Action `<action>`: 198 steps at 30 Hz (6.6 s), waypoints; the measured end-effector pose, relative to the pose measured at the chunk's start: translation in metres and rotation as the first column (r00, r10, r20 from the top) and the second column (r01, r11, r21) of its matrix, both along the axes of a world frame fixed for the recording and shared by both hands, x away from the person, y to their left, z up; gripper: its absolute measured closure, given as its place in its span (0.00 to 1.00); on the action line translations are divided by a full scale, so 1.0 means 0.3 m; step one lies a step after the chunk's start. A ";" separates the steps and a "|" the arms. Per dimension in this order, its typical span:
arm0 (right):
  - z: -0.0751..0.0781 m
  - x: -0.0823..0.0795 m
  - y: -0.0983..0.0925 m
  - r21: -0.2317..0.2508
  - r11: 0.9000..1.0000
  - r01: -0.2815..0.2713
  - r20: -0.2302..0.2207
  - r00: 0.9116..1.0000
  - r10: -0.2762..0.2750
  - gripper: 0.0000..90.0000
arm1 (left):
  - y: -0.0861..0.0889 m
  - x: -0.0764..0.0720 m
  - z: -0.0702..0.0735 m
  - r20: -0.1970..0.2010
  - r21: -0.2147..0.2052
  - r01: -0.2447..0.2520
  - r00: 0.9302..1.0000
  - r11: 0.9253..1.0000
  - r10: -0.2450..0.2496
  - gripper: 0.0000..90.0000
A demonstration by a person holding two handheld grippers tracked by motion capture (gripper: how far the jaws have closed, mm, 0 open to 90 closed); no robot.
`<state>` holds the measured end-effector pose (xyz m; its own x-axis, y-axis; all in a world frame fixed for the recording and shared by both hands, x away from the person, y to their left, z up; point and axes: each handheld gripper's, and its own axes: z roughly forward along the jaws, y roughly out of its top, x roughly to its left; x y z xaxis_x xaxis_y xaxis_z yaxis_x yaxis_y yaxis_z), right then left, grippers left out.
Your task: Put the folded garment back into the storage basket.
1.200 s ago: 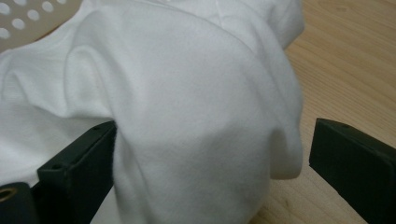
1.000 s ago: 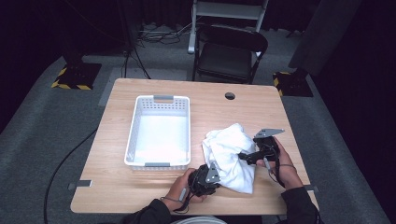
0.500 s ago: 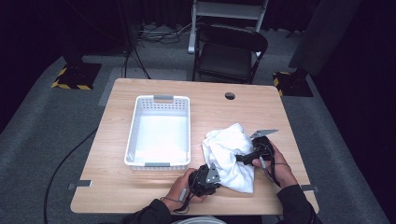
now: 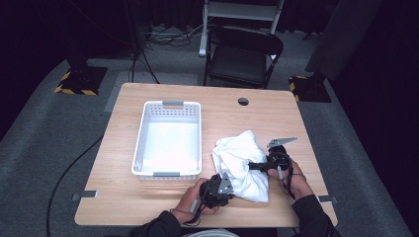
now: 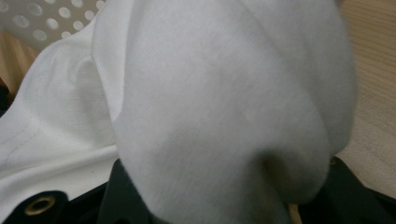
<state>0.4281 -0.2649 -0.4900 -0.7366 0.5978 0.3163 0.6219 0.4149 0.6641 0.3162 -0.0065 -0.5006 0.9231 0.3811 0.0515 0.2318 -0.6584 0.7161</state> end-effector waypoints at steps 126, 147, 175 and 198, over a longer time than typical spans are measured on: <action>0.429 0.120 0.690 -0.036 0.991 -0.126 0.235 0.963 0.131 0.65 | 0.601 -0.003 0.273 0.137 -0.111 -0.450 0.876 0.886 0.462 0.78; 0.386 0.151 0.763 -0.071 0.988 -0.139 0.212 0.966 0.151 0.65 | 0.649 0.010 0.239 0.097 -0.118 -0.496 0.856 0.860 0.507 0.77; 0.305 0.189 0.816 -0.105 0.985 -0.135 0.179 0.972 0.153 0.64 | 0.661 0.035 0.203 0.076 -0.061 -0.532 0.841 0.844 0.536 0.76; 0.233 0.215 0.850 -0.183 0.974 -0.134 0.132 0.978 0.160 0.63 | 0.656 0.052 0.176 0.051 -0.028 -0.546 0.836 0.837 0.547 0.74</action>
